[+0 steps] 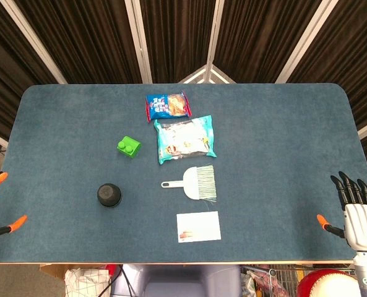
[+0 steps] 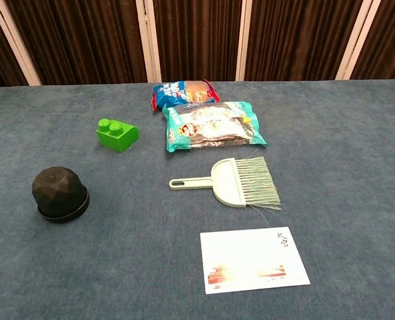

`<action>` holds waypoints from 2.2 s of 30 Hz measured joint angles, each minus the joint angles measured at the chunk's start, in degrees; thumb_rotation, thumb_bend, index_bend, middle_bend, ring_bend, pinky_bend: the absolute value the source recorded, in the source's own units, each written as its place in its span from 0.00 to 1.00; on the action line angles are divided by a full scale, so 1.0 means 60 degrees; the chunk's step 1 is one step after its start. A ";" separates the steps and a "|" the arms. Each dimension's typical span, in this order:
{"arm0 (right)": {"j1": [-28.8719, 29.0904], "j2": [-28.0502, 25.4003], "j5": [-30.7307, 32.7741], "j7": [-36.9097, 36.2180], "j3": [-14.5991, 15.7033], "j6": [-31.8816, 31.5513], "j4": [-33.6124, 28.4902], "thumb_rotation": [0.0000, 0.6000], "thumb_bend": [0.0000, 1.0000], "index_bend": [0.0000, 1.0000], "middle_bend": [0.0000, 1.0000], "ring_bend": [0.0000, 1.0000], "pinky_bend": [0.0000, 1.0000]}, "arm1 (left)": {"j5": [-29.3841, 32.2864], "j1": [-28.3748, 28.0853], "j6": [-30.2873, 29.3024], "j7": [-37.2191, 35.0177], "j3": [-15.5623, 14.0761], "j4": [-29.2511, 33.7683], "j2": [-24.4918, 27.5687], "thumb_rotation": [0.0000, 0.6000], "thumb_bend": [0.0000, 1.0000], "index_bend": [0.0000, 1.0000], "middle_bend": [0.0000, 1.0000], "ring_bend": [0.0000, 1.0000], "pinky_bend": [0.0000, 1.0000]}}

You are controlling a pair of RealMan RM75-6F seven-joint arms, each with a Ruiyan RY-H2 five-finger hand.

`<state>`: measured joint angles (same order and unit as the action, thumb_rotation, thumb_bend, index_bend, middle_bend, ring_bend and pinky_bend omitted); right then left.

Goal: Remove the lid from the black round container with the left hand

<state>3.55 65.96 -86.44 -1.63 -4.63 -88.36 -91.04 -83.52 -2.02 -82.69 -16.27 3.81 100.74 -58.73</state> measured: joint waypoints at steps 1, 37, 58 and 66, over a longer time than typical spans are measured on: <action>-0.0003 -0.0006 0.0007 -0.0045 -0.0009 -0.0005 0.0000 1.00 0.22 0.10 0.05 0.11 0.04 | 0.0007 -0.0040 0.0041 0.0016 0.0005 -0.0010 -0.0032 1.00 0.26 0.12 0.06 0.00 0.00; 0.0067 0.0043 0.0035 -0.0539 -0.0008 0.0343 0.0160 1.00 0.22 0.10 0.05 0.11 0.04 | 0.2253 -0.2458 0.3697 0.1785 0.0525 -0.1553 -0.3454 1.00 0.21 0.15 0.00 0.00 0.00; 0.0111 -0.0102 0.0071 -0.0755 -0.0051 0.0387 0.0083 1.00 0.22 0.10 0.05 0.11 0.04 | 0.3037 -0.3196 0.4016 0.3536 0.0501 -0.1627 -0.4657 1.00 0.21 0.13 0.05 0.00 0.00; 0.0101 -0.0023 0.0173 -0.0488 -0.0124 0.0318 0.0228 1.00 0.22 0.10 0.05 0.11 0.04 | 0.3226 -0.3300 0.3932 0.3851 0.0485 -0.1775 -0.4950 1.00 0.21 0.13 0.06 0.00 0.00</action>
<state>4.16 65.83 -85.40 -4.56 -5.38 -86.46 -89.68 -64.16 -21.82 -59.10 6.83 6.72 90.09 -88.43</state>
